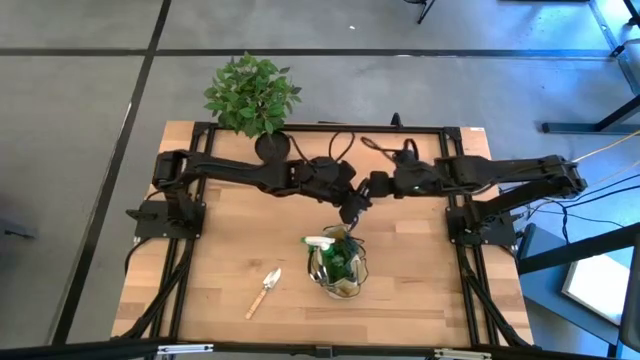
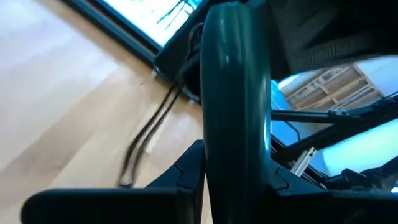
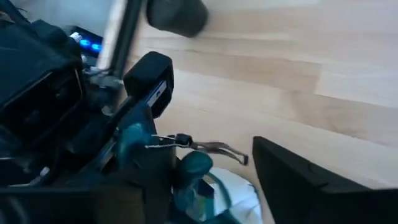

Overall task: Pick & Place Garden tools in Gardening bag
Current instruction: Put the green shear scissors into the brown gardening bag

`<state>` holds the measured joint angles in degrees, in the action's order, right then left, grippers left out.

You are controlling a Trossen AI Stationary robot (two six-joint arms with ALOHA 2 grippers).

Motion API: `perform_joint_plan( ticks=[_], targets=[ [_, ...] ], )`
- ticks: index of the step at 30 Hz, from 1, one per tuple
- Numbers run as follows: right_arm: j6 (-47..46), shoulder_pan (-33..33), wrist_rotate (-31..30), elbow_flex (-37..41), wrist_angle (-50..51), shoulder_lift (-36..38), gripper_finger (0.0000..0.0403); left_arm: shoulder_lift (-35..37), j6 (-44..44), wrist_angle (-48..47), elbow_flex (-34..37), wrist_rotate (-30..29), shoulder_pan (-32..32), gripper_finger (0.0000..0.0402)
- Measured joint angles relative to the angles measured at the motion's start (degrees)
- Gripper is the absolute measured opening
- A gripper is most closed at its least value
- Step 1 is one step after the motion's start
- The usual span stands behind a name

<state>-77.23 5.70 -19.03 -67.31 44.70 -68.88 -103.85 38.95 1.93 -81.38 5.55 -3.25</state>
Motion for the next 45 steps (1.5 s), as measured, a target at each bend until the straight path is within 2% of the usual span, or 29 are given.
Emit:
perform_joint_plan(
  ticks=[6,10,15,21,28,31,36,38,42,45],
  targets=[
    [4.37,1.60,-0.32,0.00,-3.28,4.00,0.0229,3.60,-0.91,-1.13,0.00,-3.90,-0.03,0.0061],
    [10.22,3.26,5.51,0.00,-6.34,4.52,0.0226,4.60,-0.26,-0.05,0.00,-6.64,0.36,0.0061],
    [18.51,6.50,14.03,0.02,-7.66,4.54,0.0218,5.80,1.23,1.00,0.00,-12.21,3.74,0.0061],
    [27.95,10.77,23.60,0.02,-7.49,4.54,0.0201,6.53,6.02,0.99,0.00,-26.42,8.68,0.0061],
    [34.62,18.49,33.09,0.07,-6.12,6.82,0.0181,6.45,16.37,0.98,0.00,-45.42,15.91,0.0061],
    [37.06,23.70,33.08,0.07,-6.16,8.72,0.0177,6.22,18.54,0.79,0.00,-52.73,19.61,0.0061],
    [35.77,32.88,23.72,0.07,-8.74,10.34,0.0177,6.22,22.78,0.84,0.00,-64.69,25.39,0.0061],
    [35.45,35.84,22.25,0.07,-9.64,10.33,0.0177,6.22,24.55,0.92,0.00,-68.98,27.24,0.0061],
    [35.20,39.16,22.23,0.07,-10.80,10.33,0.0177,6.19,25.00,0.99,-0.32,-72.92,29.58,0.0061],
    [34.58,39.46,22.30,0.07,-9.82,10.33,0.0177,4.67,23.77,1.16,-3.47,-73.56,29.85,0.0061]
  ],
)
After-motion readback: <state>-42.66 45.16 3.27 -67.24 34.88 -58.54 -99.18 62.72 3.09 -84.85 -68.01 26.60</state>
